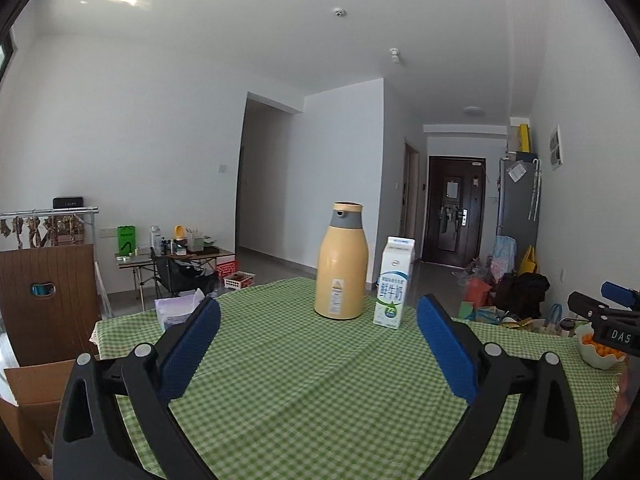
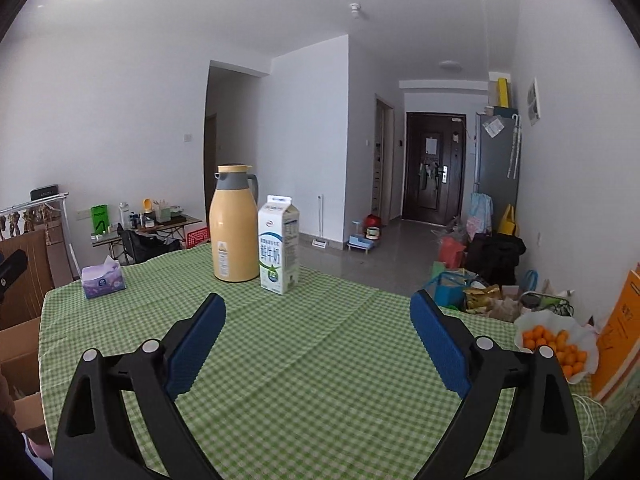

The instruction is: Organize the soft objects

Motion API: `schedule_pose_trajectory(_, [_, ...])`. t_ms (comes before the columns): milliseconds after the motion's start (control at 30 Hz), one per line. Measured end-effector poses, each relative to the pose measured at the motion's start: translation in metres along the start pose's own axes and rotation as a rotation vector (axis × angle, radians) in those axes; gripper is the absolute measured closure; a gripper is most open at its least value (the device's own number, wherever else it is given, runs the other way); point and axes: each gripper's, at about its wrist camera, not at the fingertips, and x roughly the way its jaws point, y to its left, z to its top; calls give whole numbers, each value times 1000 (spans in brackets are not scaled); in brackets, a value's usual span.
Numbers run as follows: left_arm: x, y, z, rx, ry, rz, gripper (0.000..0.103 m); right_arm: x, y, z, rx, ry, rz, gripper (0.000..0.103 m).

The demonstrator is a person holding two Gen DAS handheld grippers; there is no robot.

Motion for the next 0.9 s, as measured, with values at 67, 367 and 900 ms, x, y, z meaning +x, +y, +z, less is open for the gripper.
schedule_pose_trajectory(67, [1,-13,-1,18,-5,-2,8,-5,-11,-3,22,2,-1,13])
schedule_pose_trajectory(367, [-19,-21,-9,28,7,6,8,-19,-4,-7,17,2,28,13])
schedule_pose_trajectory(900, [-145,48,-45,4,65,144,8,-81,42,-51,12,82,179,13])
